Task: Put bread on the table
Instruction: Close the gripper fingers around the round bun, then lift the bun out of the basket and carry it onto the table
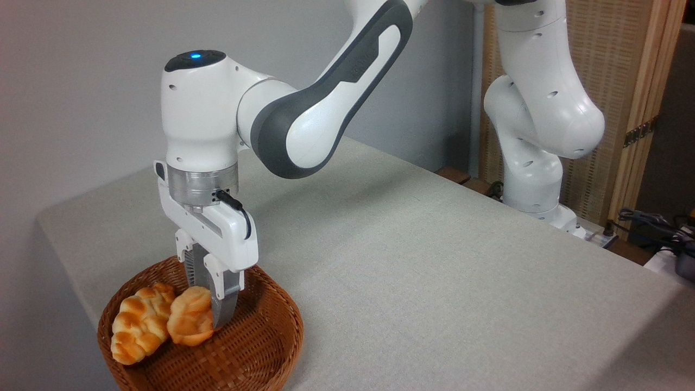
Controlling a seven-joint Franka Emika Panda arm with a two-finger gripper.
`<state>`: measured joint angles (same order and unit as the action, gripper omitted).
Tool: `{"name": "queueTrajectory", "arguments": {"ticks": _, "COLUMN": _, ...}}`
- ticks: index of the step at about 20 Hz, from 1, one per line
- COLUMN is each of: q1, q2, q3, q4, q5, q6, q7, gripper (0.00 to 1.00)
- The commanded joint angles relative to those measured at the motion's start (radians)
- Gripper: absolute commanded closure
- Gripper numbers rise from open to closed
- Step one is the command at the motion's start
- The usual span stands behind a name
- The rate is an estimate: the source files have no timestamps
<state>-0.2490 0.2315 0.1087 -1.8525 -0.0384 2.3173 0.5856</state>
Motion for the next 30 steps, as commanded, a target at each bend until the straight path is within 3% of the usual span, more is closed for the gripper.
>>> {"name": "queueTrajectory", "arguments": {"ticks": 1, "q1": -0.001, "q2": -0.001, "q3": 0.000, "q4": 0.009, "q5": -0.011, "q6": 0.007, "q7": 0.005, "gripper": 0.80}}
{"name": "queueTrajectory", "arguments": {"ticks": 11, "q1": -0.001, "q2": -0.063, "q3": 0.000, "q4": 0.006, "q5": -0.012, "q6": -0.012, "q7": 0.002, "gripper": 0.79}}
{"name": "queueTrajectory", "arguments": {"ticks": 18, "q1": -0.001, "q2": -0.194, "q3": 0.002, "q4": -0.014, "q5": -0.012, "q6": -0.215, "q7": 0.008, "gripper": 0.75}}
{"name": "queueTrajectory", "arguments": {"ticks": 27, "q1": -0.001, "q2": -0.351, "q3": 0.006, "q4": -0.151, "q5": -0.012, "q6": -0.418, "q7": 0.008, "gripper": 0.73}}
{"name": "queueTrajectory", "arguments": {"ticks": 30, "q1": -0.004, "q2": -0.354, "q3": 0.006, "q4": -0.206, "q5": -0.011, "q6": -0.446, "q7": 0.020, "gripper": 0.63}}
